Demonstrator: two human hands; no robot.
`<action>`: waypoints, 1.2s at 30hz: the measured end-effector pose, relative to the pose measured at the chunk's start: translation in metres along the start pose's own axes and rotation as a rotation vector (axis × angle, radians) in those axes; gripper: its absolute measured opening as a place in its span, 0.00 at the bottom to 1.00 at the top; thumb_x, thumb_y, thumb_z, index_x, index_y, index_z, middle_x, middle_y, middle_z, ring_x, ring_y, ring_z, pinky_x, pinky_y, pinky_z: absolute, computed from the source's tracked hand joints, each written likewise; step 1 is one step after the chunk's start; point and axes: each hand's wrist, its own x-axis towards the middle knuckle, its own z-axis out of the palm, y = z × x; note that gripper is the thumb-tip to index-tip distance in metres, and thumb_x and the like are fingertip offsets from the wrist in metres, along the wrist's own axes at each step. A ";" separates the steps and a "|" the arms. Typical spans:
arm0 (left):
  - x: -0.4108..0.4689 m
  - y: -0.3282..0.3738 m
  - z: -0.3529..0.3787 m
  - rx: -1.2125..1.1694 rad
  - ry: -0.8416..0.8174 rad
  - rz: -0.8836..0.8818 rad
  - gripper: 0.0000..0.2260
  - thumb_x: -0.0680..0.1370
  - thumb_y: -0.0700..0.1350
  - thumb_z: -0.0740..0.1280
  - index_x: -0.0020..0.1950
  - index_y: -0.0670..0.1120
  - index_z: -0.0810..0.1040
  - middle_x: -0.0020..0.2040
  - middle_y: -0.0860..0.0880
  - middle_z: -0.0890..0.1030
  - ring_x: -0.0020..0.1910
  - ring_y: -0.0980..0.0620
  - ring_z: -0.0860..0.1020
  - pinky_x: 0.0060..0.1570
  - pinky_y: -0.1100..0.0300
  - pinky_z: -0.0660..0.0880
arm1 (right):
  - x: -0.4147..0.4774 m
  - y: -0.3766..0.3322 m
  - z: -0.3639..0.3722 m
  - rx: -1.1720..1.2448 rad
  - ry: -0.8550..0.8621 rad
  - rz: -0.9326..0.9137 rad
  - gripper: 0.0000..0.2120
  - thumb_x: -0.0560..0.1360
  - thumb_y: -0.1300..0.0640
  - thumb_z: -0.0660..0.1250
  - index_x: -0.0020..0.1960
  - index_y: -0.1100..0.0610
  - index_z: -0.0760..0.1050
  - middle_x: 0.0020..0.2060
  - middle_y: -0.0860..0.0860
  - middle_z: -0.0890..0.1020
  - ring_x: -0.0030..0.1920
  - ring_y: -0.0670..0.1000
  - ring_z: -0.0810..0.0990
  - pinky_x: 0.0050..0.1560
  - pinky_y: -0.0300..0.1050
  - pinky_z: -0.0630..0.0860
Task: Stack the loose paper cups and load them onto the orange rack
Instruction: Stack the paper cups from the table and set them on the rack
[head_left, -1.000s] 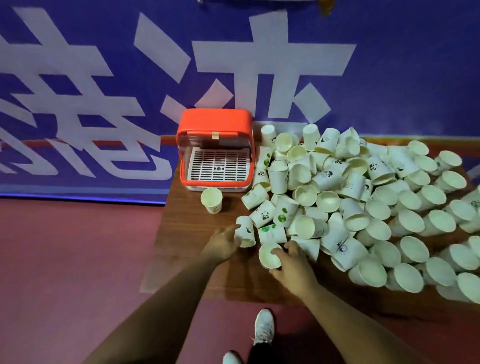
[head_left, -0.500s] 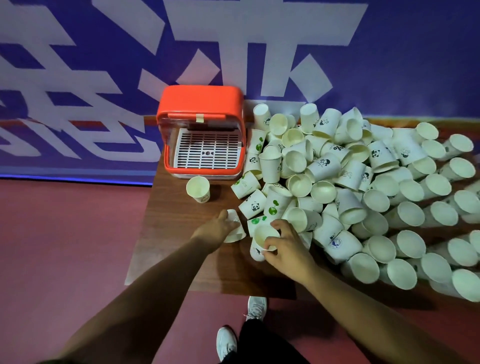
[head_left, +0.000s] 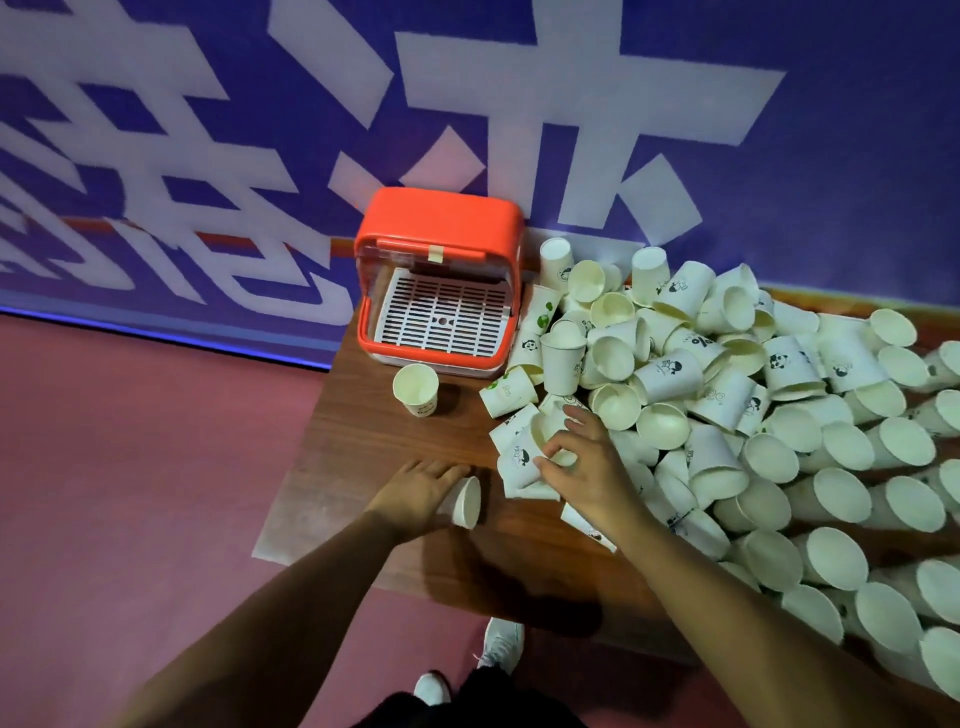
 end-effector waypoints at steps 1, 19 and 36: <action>-0.006 -0.004 -0.002 -0.115 0.061 -0.043 0.35 0.74 0.58 0.71 0.77 0.51 0.61 0.71 0.49 0.69 0.69 0.46 0.69 0.70 0.49 0.64 | 0.005 -0.004 -0.003 0.008 0.008 -0.005 0.07 0.70 0.58 0.76 0.40 0.55 0.78 0.69 0.49 0.68 0.67 0.46 0.69 0.61 0.39 0.67; -0.013 -0.108 -0.148 -1.080 0.678 -0.373 0.29 0.72 0.49 0.77 0.69 0.50 0.68 0.60 0.55 0.77 0.58 0.55 0.77 0.48 0.66 0.75 | 0.135 -0.117 0.030 0.207 0.081 0.019 0.25 0.69 0.51 0.76 0.61 0.47 0.69 0.57 0.45 0.77 0.58 0.48 0.75 0.60 0.51 0.74; 0.088 -0.215 -0.150 -0.930 0.352 -0.249 0.34 0.64 0.55 0.78 0.67 0.55 0.70 0.63 0.53 0.76 0.62 0.53 0.76 0.61 0.52 0.77 | 0.208 -0.129 0.104 0.069 0.279 0.135 0.34 0.65 0.47 0.78 0.66 0.51 0.68 0.61 0.48 0.75 0.61 0.50 0.74 0.63 0.52 0.73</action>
